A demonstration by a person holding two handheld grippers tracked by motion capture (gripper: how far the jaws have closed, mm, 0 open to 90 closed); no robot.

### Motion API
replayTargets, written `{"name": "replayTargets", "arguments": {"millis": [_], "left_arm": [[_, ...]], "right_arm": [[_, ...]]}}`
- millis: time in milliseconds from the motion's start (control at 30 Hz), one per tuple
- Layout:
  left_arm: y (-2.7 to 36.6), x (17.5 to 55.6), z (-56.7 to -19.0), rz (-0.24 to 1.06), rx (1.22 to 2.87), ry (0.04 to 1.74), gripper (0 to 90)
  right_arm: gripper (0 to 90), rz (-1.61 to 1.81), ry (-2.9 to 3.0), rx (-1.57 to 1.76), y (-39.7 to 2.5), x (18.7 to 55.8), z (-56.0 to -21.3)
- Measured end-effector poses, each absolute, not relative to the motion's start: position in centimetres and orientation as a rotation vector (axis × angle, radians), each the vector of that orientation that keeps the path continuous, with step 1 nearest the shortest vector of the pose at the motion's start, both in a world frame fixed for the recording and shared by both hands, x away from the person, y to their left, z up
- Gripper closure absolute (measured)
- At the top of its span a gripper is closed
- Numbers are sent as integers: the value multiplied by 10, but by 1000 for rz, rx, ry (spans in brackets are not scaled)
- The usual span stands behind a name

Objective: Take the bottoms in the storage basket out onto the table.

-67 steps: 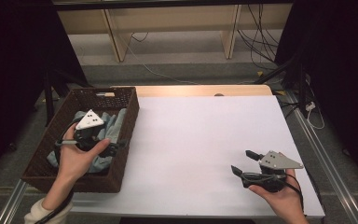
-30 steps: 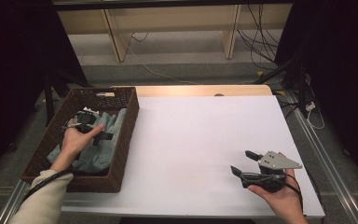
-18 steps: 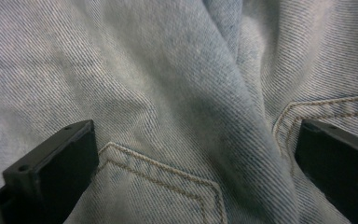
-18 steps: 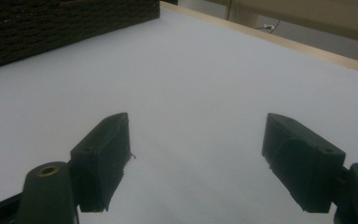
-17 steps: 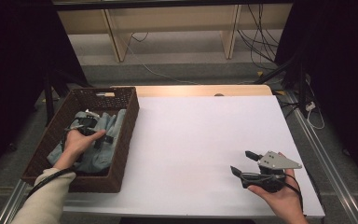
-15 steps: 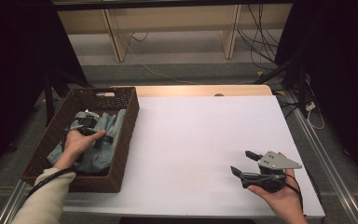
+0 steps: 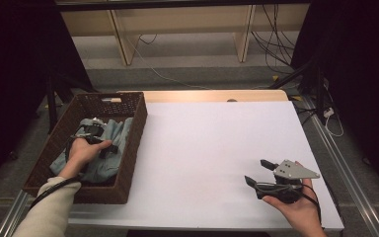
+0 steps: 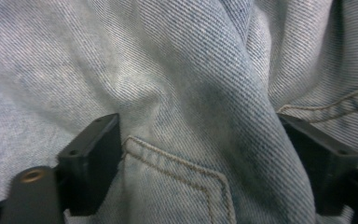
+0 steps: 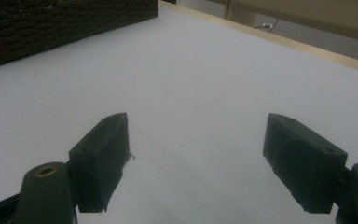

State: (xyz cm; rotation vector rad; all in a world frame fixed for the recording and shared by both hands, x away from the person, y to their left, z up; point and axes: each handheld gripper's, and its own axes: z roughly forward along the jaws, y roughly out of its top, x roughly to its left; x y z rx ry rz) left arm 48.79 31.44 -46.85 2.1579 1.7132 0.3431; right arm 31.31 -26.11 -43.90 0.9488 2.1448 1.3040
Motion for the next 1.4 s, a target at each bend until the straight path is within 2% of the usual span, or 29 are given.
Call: {"name": "replayTargets", "arguments": {"millis": [67, 167, 300, 333, 400, 433, 500, 967, 1400], "left_arm": [[315, 487, -468, 355, 2153, 1716, 317], [316, 485, -467, 360, 2137, 1707, 365], [321, 481, -465, 361, 2084, 1728, 554], [322, 481, -465, 360, 2074, 1729, 570], [322, 480, -465, 364, 2078, 1722, 620], [320, 479, -463, 398, 2101, 1701, 683], [318, 478, -463, 420, 2128, 1679, 724], [318, 475, -459, 440, 2110, 1668, 800], [329, 461, -440, 531, 1902, 1622, 801]], "right_arm": [[235, 1304, 2143, 949, -261, 313, -439], [235, 1296, 2144, 946, -261, 313, -439], [235, 1301, 2143, 952, -262, 313, -439], [235, 1300, 2144, 952, -261, 313, -439], [235, 1299, 2146, 946, -261, 313, -439], [235, 1298, 2145, 945, -261, 313, -439], [235, 1299, 2145, 948, -261, 313, -439], [235, 1297, 2144, 959, -262, 314, -439], [235, 1297, 2141, 974, -263, 316, -441]]}}
